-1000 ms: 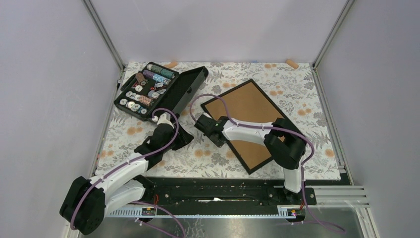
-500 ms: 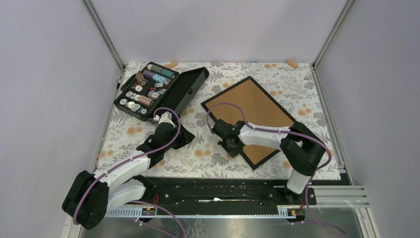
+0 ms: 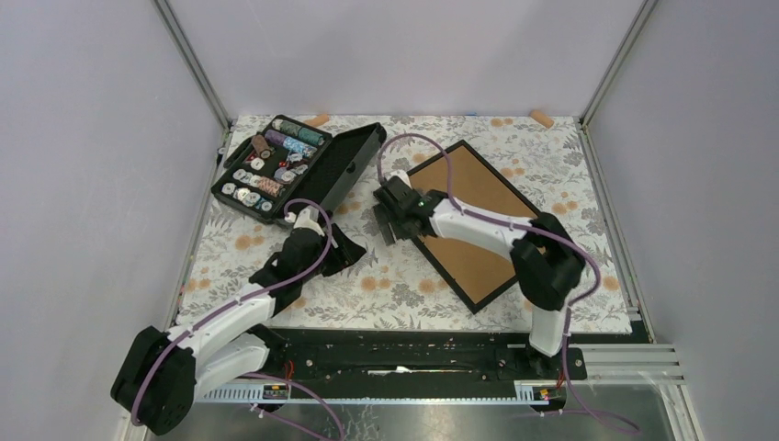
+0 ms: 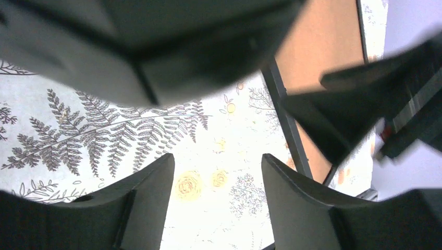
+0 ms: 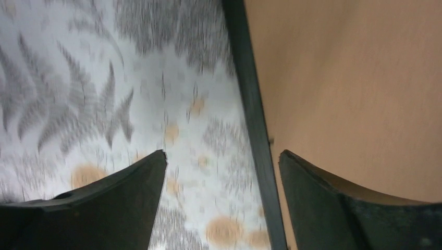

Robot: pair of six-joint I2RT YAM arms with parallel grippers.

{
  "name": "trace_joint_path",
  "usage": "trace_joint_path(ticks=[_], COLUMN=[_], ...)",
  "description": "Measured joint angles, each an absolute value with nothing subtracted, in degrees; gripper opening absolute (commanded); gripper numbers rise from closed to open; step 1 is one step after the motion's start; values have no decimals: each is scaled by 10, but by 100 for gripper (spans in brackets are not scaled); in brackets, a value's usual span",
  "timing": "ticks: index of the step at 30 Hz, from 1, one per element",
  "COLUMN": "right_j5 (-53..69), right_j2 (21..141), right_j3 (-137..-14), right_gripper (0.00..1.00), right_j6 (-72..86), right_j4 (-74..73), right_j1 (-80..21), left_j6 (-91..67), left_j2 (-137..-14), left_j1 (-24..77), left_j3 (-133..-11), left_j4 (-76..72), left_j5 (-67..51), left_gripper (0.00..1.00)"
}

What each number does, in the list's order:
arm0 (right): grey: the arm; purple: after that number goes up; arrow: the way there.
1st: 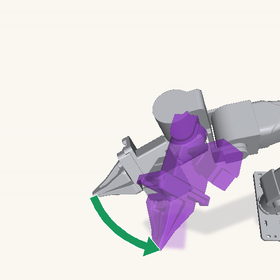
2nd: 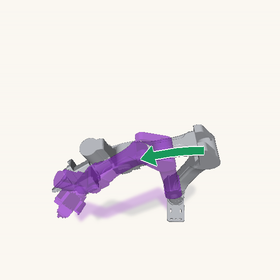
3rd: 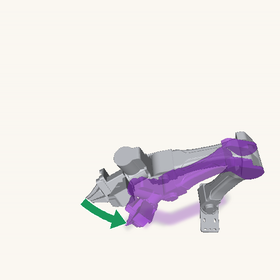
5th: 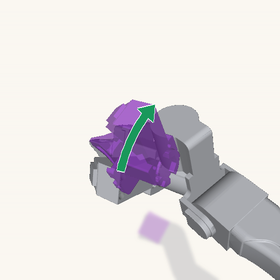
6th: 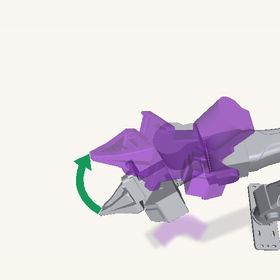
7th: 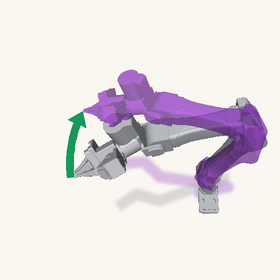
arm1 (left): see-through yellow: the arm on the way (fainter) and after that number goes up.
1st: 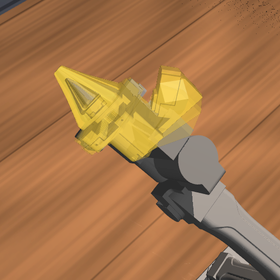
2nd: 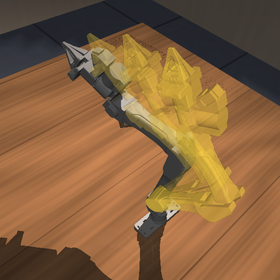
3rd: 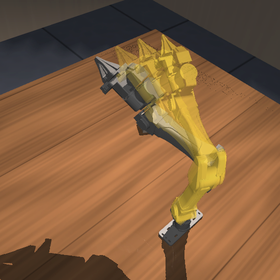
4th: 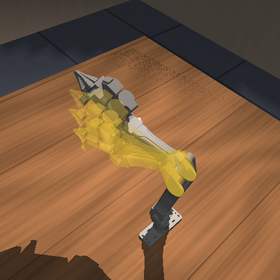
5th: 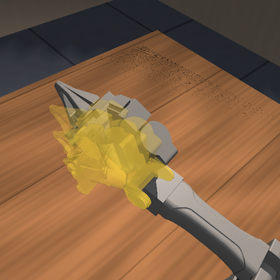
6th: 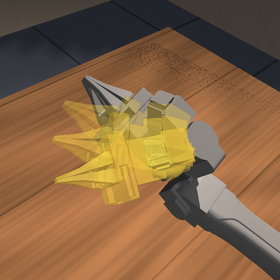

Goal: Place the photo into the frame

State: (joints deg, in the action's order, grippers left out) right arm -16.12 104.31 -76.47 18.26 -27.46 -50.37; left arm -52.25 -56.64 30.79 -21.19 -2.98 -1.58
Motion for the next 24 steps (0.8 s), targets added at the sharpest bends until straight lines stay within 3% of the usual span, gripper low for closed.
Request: trace_joint_path(ticks=[2, 8, 17, 24], right_j5=[-163, -155, -148, -89], right_j2=[1083, 1183, 1207, 1142], right_j3=[-802, -861, -869, -764], right_gripper=[67, 54, 5, 0], right_j6=[177, 140, 78, -5], right_j4=[-254, -228, -213, -141], right_j1=[-486, -443, -445, -448], left_j6=[-518, -501, -487, -484], left_j2=[-550, -512, -502, -502], left_j1=[308, 310, 316, 317], left_j3=[-209, -207, -207, -207], left_j4=[-24, 2, 19, 28], left_j5=[-19, -17, -12, -11], left_gripper=[75, 83, 82, 82])
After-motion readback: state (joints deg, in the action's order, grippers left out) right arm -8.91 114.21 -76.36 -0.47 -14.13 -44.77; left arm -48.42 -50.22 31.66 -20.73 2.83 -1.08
